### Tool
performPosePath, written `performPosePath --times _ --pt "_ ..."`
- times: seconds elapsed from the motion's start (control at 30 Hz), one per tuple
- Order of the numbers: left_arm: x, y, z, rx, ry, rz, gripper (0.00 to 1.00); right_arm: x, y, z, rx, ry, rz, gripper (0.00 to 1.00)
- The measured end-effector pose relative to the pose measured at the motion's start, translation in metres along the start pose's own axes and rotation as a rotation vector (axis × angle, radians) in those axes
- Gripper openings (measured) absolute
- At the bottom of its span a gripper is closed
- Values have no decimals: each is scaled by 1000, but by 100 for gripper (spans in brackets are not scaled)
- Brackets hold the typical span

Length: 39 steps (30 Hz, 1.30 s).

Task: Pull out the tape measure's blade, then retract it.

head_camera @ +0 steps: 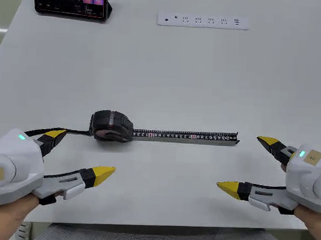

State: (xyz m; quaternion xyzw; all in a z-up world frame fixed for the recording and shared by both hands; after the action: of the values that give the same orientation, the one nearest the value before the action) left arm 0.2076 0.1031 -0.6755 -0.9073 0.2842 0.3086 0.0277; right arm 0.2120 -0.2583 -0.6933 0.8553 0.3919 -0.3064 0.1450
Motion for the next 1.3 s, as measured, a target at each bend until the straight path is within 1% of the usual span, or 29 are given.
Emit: performPosePath --times 0.17,0.33,0.53,0.77,1.0,1.2,1.3 --pt "8 1 -5 -9 7 -11 81 1 2 -1 -3 0 -2 84" --pt "14 1 -8 -30 16 -19 81 2 5 -2 -3 1 1 84" --pt "24 4 -11 -56 20 -14 81 3 8 -2 -2 -1 1 84" --pt "35 6 -14 -71 25 -11 81 4 8 -2 -3 -3 -1 84" --pt "41 8 -13 -92 25 -8 81 4 9 -2 -9 -6 1 84" --pt "44 12 -12 -106 32 -5 80 5 9 -2 -8 -9 -2 83" --pt "45 10 -13 -126 40 -12 80 5 9 -2 -9 -11 -3 82"
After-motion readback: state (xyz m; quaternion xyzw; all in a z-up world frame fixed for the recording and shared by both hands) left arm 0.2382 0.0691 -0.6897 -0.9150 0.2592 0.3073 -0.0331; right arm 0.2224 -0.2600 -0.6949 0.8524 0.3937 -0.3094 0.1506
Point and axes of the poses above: the centre of the closed fingertips' face, and the gripper's own axes: x roughly forward along the fingers, y roughly to its right, z roughly out of its underside, the point moved 7 cm from there along -x, roughly backward along the fingers
